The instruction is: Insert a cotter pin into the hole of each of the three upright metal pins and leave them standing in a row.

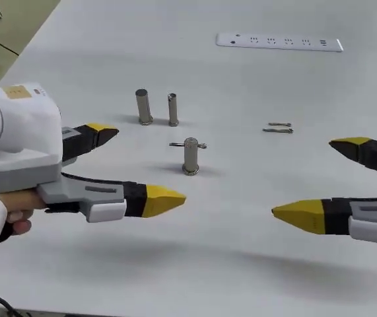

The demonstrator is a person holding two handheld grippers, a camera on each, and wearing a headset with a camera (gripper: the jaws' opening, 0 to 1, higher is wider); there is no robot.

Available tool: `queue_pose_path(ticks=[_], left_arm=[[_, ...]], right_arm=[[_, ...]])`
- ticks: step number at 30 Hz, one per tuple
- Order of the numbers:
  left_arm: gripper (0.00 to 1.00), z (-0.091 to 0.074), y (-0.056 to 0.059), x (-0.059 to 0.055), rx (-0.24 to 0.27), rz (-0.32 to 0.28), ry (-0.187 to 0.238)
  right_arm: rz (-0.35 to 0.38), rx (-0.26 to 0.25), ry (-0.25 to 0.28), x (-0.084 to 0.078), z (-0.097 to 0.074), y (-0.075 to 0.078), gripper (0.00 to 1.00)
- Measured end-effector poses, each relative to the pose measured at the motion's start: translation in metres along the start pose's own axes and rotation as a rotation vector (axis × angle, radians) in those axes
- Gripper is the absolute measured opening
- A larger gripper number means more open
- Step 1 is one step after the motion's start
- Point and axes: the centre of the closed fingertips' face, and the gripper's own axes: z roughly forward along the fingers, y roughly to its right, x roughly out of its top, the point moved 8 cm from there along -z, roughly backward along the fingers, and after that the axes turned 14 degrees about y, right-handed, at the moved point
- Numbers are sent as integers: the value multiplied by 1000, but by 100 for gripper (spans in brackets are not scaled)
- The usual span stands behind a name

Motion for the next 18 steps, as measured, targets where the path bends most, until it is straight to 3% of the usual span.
queue_pose_path(ticks=[5,11,16,18], left_arm=[[94,3,-15,8,32,10,22],[92,13,-38,20,67,-2,77],[89,26,-53,18,76,7,67],[88,31,-59,16,74,-15,73]], right_arm=[[7,-13,3,0,-4,1,98],[11,-31,2,0,-10,1,98],[6,-43,-11,-4,-12,2,98],[11,-44,-23,-8,-12,2,98]])
